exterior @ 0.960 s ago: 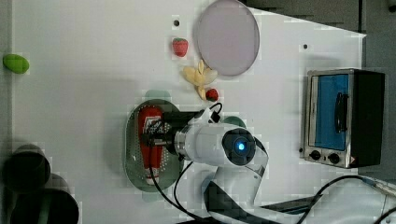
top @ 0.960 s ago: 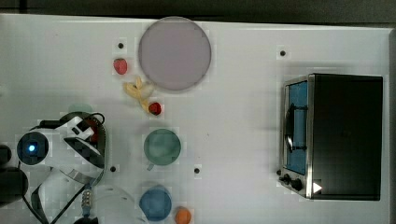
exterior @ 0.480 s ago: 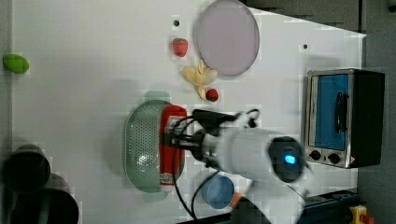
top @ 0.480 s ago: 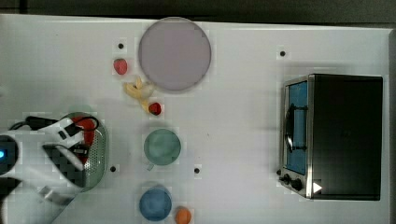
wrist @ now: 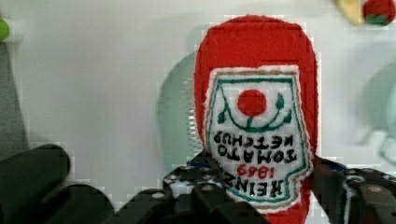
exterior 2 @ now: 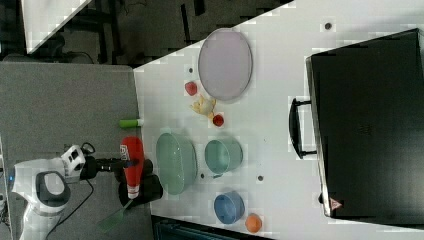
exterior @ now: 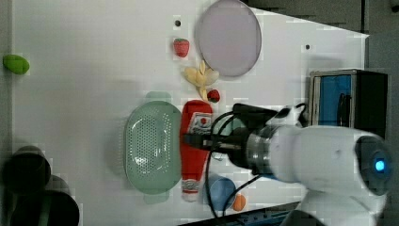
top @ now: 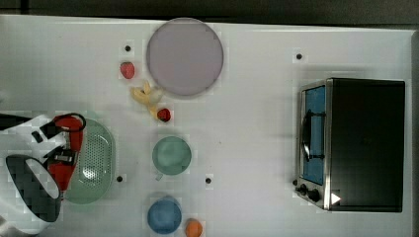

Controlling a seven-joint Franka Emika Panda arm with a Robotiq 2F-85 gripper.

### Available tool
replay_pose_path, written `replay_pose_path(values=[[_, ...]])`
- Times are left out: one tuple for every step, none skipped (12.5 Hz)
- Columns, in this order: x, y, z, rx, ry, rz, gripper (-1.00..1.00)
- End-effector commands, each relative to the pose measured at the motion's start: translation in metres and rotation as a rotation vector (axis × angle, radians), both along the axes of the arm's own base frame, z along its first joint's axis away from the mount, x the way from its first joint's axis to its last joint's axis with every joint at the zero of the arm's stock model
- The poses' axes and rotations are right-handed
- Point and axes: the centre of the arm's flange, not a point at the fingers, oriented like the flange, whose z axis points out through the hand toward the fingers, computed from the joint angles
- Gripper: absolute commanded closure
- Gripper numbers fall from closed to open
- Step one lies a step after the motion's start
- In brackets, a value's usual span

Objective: Pick ketchup from strainer and place it on the table

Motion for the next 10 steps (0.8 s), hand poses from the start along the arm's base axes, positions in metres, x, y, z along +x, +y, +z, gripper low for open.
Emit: replay_pose_path(values=[[0.041, -0.068, 0.009, -0.029, 0.024, 0.047, -0.13], [0.05, -0.087, 0.02, -0.037, 0.01, 0.058, -0.13], [0.06, -0.108, 0.031, -0.042, -0.012, 0.07, -0.13], [0.07, -0.132, 0.04, -0.047, -0.035, 0.07, -0.13], [0.078, -0.156, 0.049, -0.053, -0.055, 0.075, -0.13], [0.085, -0.181, 0.054, -0.06, -0.065, 0.092, -0.13], [0.091, -0.208, 0.057, -0.065, -0.07, 0.112, -0.13], [0.097, -0.235, 0.058, -0.067, -0.073, 0.129, -0.13], [0.102, -0.262, 0.058, -0.068, -0.073, 0.134, -0.13], [0.106, -0.289, 0.058, -0.069, -0.072, 0.132, -0.13]])
